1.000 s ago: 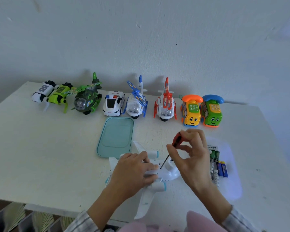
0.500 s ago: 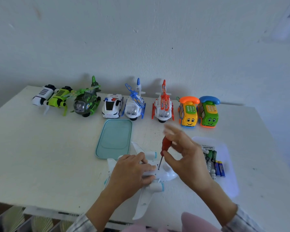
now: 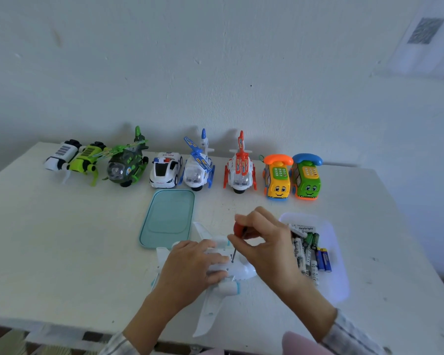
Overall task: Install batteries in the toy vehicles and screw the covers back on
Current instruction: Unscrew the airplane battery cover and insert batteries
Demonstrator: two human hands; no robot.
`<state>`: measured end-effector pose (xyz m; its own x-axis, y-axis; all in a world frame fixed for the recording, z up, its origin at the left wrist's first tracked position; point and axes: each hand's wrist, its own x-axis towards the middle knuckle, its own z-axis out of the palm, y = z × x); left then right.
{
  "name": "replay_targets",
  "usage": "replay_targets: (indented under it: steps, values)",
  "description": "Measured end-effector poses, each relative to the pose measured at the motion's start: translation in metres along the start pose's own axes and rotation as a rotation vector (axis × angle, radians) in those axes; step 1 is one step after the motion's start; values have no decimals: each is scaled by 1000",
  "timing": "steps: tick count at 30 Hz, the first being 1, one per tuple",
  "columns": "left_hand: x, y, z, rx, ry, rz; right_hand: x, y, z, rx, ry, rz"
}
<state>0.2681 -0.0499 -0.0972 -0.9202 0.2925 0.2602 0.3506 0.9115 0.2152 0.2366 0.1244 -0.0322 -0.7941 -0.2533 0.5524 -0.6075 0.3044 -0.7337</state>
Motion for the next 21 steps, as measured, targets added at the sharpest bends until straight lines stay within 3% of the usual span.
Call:
replay_targets:
  steps: [3, 6, 9, 12, 15, 18, 21]
  values:
    - [1, 3, -6, 25, -26, 7, 4, 2, 1, -21, 27, 69]
    - [4, 5, -12, 36, -65, -4, 23, -4, -23, 256, 26, 317]
    - [12, 7, -28, -96, -45, -49, 43, -14, -66, 264, 20, 207]
    - [38, 10, -51, -335, -20, -90, 48, -20, -103, -143, -201, -13]
    - [83, 28, -81, -520, 17, -71, 38, -11, -125, -761, -360, -260]
    - [133, 60, -101, -653, -99, 9, 35, 3, -144, -1065, -333, -369]
    - [174, 90, -104, -734, -268, 58, 42, 17, -171, -1151, -149, -410]
